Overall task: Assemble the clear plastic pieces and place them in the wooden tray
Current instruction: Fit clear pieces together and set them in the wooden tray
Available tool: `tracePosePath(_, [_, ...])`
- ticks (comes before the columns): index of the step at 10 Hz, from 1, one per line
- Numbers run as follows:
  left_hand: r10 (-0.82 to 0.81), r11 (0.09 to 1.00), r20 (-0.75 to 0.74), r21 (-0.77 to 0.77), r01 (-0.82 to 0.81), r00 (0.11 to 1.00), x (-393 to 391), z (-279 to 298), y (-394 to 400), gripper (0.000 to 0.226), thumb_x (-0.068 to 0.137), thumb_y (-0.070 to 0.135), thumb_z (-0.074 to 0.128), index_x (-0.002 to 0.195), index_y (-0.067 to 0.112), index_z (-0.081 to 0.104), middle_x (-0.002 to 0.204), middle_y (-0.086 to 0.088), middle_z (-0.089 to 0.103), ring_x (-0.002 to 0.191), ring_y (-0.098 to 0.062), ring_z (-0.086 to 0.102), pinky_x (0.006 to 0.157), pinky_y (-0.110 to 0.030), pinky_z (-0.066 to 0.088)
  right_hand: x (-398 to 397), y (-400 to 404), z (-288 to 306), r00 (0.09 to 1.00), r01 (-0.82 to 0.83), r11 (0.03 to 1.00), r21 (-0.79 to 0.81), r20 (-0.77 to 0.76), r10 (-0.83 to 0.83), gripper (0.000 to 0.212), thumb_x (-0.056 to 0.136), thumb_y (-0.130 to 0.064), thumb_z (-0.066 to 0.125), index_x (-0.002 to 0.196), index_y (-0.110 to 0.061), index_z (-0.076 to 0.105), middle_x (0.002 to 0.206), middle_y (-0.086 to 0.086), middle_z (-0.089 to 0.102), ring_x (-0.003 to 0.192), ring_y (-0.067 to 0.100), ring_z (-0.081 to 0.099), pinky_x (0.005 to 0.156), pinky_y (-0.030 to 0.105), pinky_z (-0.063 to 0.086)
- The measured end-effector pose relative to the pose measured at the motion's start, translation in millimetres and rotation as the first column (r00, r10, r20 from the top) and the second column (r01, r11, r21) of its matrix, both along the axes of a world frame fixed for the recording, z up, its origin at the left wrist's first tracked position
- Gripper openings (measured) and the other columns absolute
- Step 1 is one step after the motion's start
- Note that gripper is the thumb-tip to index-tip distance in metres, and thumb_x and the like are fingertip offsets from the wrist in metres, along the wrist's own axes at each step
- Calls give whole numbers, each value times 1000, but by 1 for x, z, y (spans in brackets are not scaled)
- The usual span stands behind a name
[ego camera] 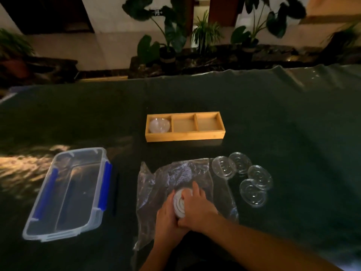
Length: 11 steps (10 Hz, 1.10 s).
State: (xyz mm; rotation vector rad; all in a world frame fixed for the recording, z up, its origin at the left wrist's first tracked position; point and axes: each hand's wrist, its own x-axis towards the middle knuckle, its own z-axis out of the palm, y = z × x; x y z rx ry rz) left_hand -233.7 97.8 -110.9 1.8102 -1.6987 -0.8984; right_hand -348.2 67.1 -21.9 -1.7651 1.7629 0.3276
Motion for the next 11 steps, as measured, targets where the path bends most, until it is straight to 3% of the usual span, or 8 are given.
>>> tracePosePath(2, [-16, 1000, -24, -4, 16, 1000, 2, 4, 1, 108, 57, 75, 72, 147, 45, 20, 146, 16, 46, 125, 8, 34, 110, -25, 26, 0, 0, -3, 999, 33, 999, -18, 6, -33, 97, 74, -44, 75, 149, -27, 16, 158, 15, 6, 144, 33, 17, 110, 48, 37])
tracePosePath(4, [-40, 999, -6, 6, 41, 999, 2, 4, 1, 116, 54, 71, 76, 150, 41, 17, 149, 14, 44, 128, 7, 30, 115, -32, 28, 0, -3, -9, 999, 35, 999, -2, 2, -35, 94, 71, -44, 77, 145, -28, 20, 153, 13, 9, 138, 35, 24, 107, 48, 40])
tracePosePath(5, [-37, 999, -19, 26, 37, 999, 2, 3, 1, 114, 54, 73, 71, 149, 43, 15, 151, 14, 42, 128, 8, 29, 114, -29, 27, 4, -4, -10, 988, -75, 994, -83, -140, 62, 91, 68, -51, 74, 141, -24, 26, 146, 15, 28, 131, 37, 33, 107, 50, 33])
tracePosePath(6, [-32, 999, 20, 6, 31, 999, -2, 2, -1, 110, 58, 78, 64, 150, 38, 18, 152, 13, 41, 135, 2, 33, 116, -35, 31, 7, -3, -10, 962, -156, 976, -150, -248, 116, 89, 65, -56, 70, 137, -21, 32, 138, 16, 40, 126, 37, 37, 106, 52, 27])
tracePosePath(8, [-30, 999, 62, 15, 29, 998, -2, -1, 0, 102, 68, 71, 62, 152, 33, 18, 141, 25, 26, 134, 4, 28, 116, -26, 18, -1, -4, -7, 984, -130, 985, -116, -134, 114, 86, 67, -51, 70, 138, -19, 32, 134, 15, 40, 121, 32, 41, 105, 43, 35])
tracePosePath(9, [-9, 979, -71, 204, 24, 997, 0, 15, -6, 86, 81, 43, 73, 151, 23, 28, 151, 3, 41, 138, -15, 40, 117, -33, 29, -5, -5, -2, 986, -143, 984, -102, -102, 133, 86, 69, -50, 70, 140, -19, 31, 137, 15, 40, 122, 32, 41, 105, 42, 37])
tracePosePath(10, [99, 971, 48, 212, -107, 994, -12, 20, -15, 96, 77, 44, 74, 154, 24, 21, 150, 1, 41, 137, -18, 42, 116, -37, 32, -8, -5, 1, 989, -140, 986, -89, -69, 134, 87, 70, -48, 70, 141, -19, 30, 140, 15, 38, 124, 32, 41, 106, 42, 38])
tracePosePath(11, [-65, 993, -88, 89, 73, 994, 8, 3, 6, 105, 57, 50, 72, 150, 33, 24, 134, 2, 56, 120, -15, 55, 100, -32, 48, -11, -5, 3, 990, -133, 988, -82, -47, 130, 85, 69, -48, 69, 139, -19, 32, 139, 14, 38, 125, 32, 41, 106, 42, 39])
